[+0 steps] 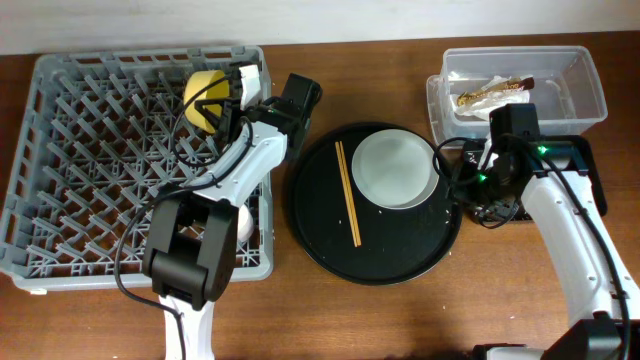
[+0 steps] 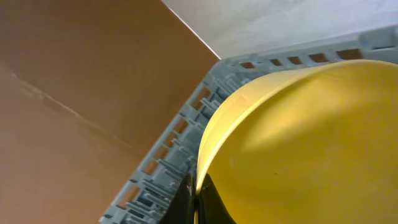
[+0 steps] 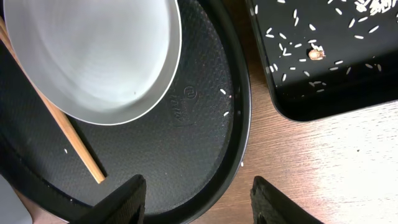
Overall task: Sort waste into correct bins and load items into the dishwasher rack
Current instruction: 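Set the yellow bowl upright in the rack and open the left gripper, then reach the left gripper to the white plate rim and grasp it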
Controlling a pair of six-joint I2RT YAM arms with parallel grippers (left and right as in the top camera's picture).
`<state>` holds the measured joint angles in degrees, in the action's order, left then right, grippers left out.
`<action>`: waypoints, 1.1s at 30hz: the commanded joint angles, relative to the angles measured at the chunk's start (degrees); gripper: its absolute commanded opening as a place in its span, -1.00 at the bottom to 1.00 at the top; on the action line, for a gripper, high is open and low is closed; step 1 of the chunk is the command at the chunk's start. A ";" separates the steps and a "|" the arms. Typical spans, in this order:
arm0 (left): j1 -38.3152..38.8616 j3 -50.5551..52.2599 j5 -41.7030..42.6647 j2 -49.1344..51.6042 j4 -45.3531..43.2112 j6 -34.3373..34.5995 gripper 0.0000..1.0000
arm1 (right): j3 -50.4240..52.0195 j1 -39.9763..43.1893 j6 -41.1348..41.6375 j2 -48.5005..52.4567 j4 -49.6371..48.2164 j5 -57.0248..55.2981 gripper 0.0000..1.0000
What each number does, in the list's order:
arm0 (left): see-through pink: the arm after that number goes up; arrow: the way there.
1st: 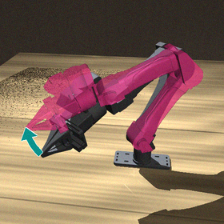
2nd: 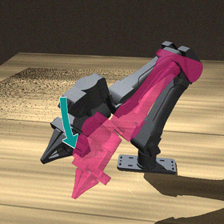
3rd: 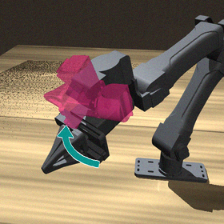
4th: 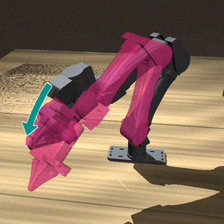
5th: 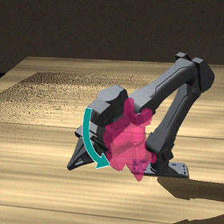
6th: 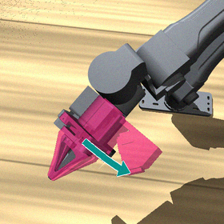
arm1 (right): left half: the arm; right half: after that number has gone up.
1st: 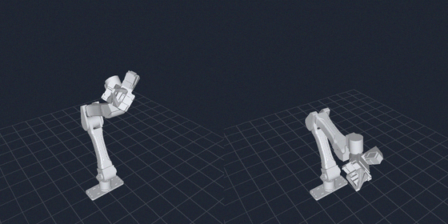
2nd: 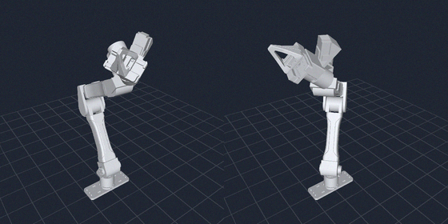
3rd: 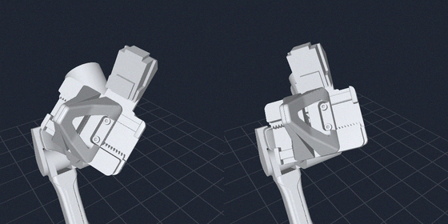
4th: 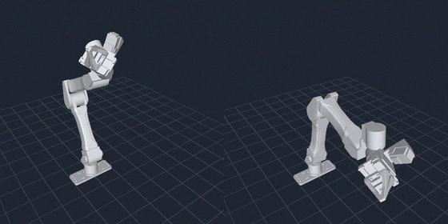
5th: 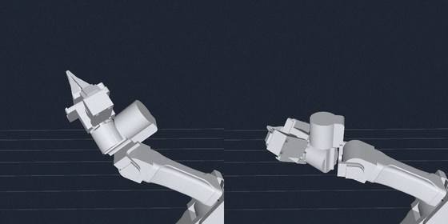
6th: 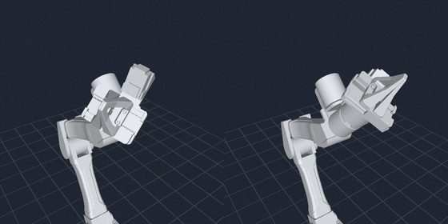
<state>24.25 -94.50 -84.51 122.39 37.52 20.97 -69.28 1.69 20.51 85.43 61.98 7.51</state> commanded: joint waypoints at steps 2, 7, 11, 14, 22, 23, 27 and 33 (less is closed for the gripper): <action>0.11 -0.17 1.77 0.50 -1.70 -0.04 -1.00 | -0.92 0.26 -0.76 -0.79 0.00 -0.74 0.11; 0.24 -0.04 5.70 0.52 -1.92 -0.04 -1.00 | -0.92 0.26 -0.76 -0.79 0.00 -0.96 0.12; 0.61 -0.04 5.66 0.50 -1.92 -0.07 -1.00 | -0.92 0.26 -0.74 -0.79 0.04 -2.01 0.11; 0.72 -0.07 5.66 0.50 -2.38 -0.07 -0.99 | -0.92 0.26 -0.76 -0.79 0.15 -2.03 0.12; 4.59 -0.28 12.37 0.48 -2.36 -1.62 0.01 | -0.92 0.26 -0.74 -0.79 0.24 -1.99 0.12; 5.05 -0.46 13.60 0.44 -2.36 -1.60 0.06 | -0.92 0.26 -0.74 -0.79 0.26 -2.01 0.12; 6.73 -4.44 26.05 -0.98 -0.76 -5.92 0.47 | -0.92 0.26 -0.74 -0.79 0.24 -2.01 0.12; 7.10 -13.64 73.61 -4.81 10.54 -9.62 0.62 | -0.92 0.26 -0.76 -0.79 0.24 -2.01 0.12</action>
<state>31.18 -105.47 -39.64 121.45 46.04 14.72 -69.28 1.69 20.29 85.43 62.17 6.44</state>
